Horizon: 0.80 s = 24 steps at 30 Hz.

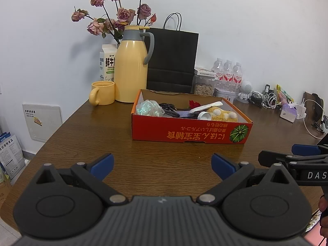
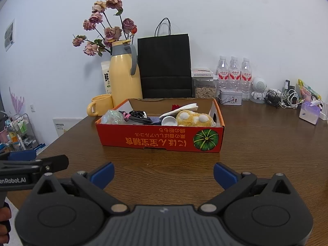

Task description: Organize objects

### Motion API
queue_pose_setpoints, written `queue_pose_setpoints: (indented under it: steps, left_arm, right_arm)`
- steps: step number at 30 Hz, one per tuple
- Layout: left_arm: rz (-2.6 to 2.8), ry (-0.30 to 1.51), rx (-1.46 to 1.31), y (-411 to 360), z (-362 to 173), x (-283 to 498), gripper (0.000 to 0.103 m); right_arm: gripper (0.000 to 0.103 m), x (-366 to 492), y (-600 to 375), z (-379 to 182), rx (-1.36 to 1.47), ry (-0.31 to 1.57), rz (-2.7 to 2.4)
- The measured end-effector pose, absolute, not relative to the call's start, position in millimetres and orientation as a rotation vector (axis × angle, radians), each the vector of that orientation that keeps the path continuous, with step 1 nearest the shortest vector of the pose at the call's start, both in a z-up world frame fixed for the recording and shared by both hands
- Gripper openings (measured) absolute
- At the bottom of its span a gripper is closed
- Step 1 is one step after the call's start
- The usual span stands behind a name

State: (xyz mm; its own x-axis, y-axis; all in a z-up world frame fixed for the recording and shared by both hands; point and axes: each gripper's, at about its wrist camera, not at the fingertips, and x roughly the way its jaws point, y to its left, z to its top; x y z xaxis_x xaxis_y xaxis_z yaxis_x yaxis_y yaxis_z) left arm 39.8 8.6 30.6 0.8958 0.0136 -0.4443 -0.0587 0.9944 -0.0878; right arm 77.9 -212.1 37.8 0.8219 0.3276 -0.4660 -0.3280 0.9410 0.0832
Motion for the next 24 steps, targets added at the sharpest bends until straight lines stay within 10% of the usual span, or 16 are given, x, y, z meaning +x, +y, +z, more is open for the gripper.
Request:
queue_pose_setpoints:
  steps: [24]
  left_arm:
    - [0.038, 0.454, -0.1, 8.4, 30.7, 39.0, 0.103]
  right_arm:
    - [0.103, 78.8, -213.3, 36.2, -0.001, 0.498, 0.347]
